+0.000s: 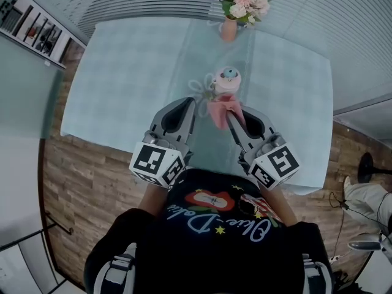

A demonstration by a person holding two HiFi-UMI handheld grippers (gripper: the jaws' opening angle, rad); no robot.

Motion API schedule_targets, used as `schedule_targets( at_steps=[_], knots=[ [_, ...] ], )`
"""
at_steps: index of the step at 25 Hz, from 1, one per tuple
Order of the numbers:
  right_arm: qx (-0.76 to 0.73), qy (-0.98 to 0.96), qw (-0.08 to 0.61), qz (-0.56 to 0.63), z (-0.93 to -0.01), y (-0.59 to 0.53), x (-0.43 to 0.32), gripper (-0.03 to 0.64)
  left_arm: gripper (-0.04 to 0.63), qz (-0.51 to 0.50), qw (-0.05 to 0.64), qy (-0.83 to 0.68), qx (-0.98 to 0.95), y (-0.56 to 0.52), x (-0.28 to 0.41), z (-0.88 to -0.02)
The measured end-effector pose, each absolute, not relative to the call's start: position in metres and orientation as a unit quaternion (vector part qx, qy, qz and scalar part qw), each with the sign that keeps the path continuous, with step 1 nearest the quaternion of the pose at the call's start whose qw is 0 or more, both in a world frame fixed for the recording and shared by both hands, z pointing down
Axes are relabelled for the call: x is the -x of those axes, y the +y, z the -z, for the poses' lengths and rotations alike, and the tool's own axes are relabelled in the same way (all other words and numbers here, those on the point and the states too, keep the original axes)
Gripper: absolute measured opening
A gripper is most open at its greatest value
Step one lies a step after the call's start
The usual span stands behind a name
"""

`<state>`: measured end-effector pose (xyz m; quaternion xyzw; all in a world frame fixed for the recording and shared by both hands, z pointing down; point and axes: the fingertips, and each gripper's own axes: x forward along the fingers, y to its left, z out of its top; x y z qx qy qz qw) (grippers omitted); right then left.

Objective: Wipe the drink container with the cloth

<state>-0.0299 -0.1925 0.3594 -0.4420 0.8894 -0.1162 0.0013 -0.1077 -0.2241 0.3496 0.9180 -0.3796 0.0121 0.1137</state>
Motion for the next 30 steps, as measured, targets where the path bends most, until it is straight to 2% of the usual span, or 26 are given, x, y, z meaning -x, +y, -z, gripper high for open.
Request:
schedule_targets(
  at_steps=[30],
  knots=[
    [0.547,0.825,-0.063,0.123,-0.409,-0.239,0.017,0.026,0.003,0.004,0.155,-0.330,-0.931,-0.253,0.115,-0.366]
  ],
)
